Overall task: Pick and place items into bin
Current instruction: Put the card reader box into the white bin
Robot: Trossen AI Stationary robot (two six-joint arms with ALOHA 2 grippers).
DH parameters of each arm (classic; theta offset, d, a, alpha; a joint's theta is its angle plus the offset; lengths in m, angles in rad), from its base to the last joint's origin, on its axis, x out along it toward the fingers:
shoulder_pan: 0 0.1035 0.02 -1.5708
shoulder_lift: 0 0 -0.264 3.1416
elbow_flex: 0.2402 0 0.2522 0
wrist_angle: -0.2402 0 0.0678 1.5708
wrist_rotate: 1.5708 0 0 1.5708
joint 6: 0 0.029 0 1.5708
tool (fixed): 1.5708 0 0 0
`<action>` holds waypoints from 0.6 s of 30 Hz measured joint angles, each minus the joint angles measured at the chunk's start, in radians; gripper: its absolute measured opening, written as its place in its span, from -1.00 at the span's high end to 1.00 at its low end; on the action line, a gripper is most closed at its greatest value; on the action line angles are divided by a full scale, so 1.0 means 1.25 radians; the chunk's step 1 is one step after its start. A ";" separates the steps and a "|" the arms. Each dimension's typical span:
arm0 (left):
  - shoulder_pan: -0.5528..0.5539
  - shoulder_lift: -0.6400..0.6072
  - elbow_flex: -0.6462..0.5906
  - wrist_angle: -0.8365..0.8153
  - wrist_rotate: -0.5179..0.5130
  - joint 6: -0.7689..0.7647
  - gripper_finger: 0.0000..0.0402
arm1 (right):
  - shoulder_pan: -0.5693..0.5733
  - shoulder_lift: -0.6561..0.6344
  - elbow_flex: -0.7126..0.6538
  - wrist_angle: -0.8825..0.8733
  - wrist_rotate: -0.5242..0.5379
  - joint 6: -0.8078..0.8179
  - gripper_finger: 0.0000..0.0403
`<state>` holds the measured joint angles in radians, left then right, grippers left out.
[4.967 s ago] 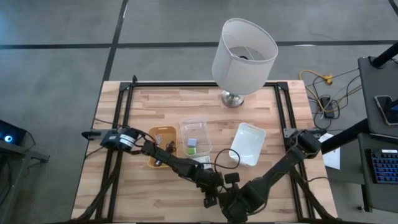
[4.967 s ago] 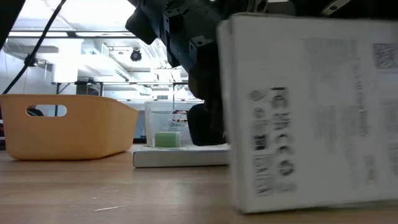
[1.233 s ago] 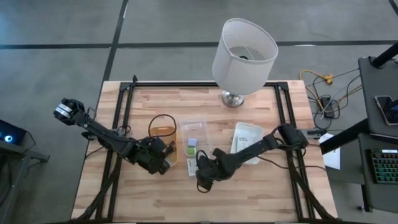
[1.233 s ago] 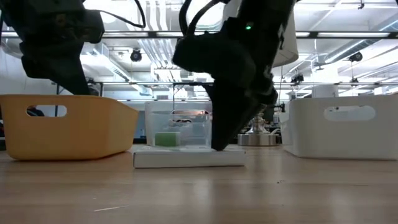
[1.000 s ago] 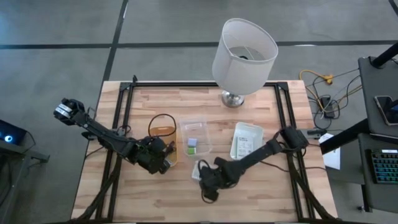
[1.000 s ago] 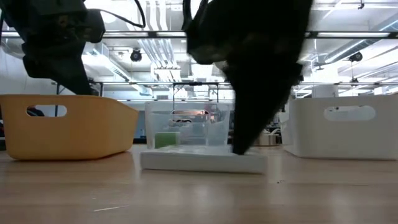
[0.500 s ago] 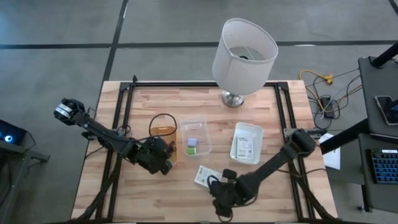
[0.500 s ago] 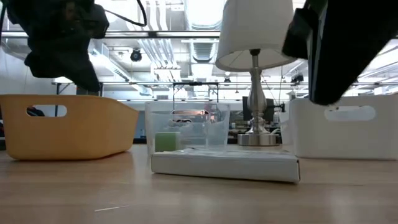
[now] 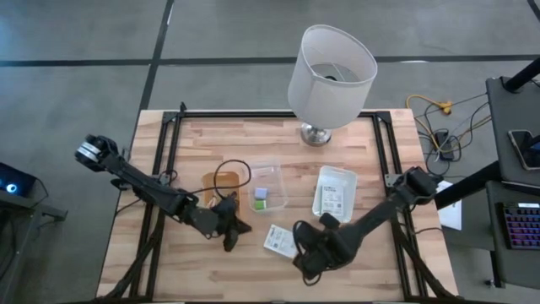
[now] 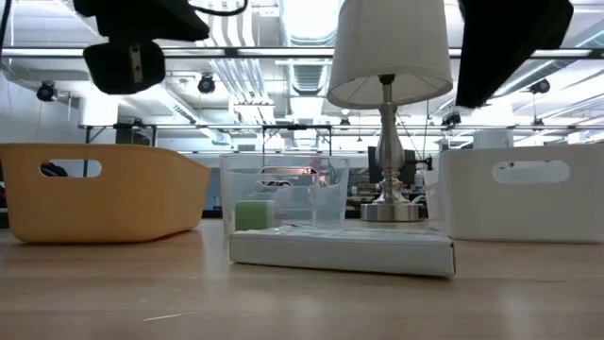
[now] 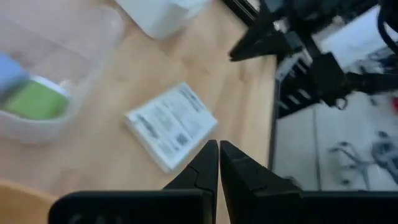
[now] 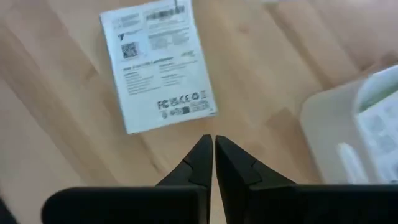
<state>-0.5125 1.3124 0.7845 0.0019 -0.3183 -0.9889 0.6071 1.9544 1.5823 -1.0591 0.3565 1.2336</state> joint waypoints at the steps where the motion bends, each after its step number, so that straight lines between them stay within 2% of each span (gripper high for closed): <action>1: 0.000 0.011 0.000 0.018 0.021 -0.007 1.00 | -0.004 0.004 -0.002 0.017 -0.017 -0.005 0.96; 6: -0.035 0.082 0.015 0.118 0.072 -0.027 1.00 | -0.014 0.006 -0.029 0.099 -0.095 0.002 0.96; 13: -0.088 0.186 0.065 0.198 0.045 -0.046 1.00 | -0.032 0.005 -0.051 0.096 -0.110 0.095 0.96; 18: -0.090 0.279 0.085 0.248 0.063 -0.084 1.00 | -0.066 0.025 -0.052 0.121 -0.127 0.086 0.96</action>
<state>-0.6256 1.6614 0.8904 0.3120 -0.2397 -1.0943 0.5243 1.9856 1.5177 -0.9077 0.1974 1.3408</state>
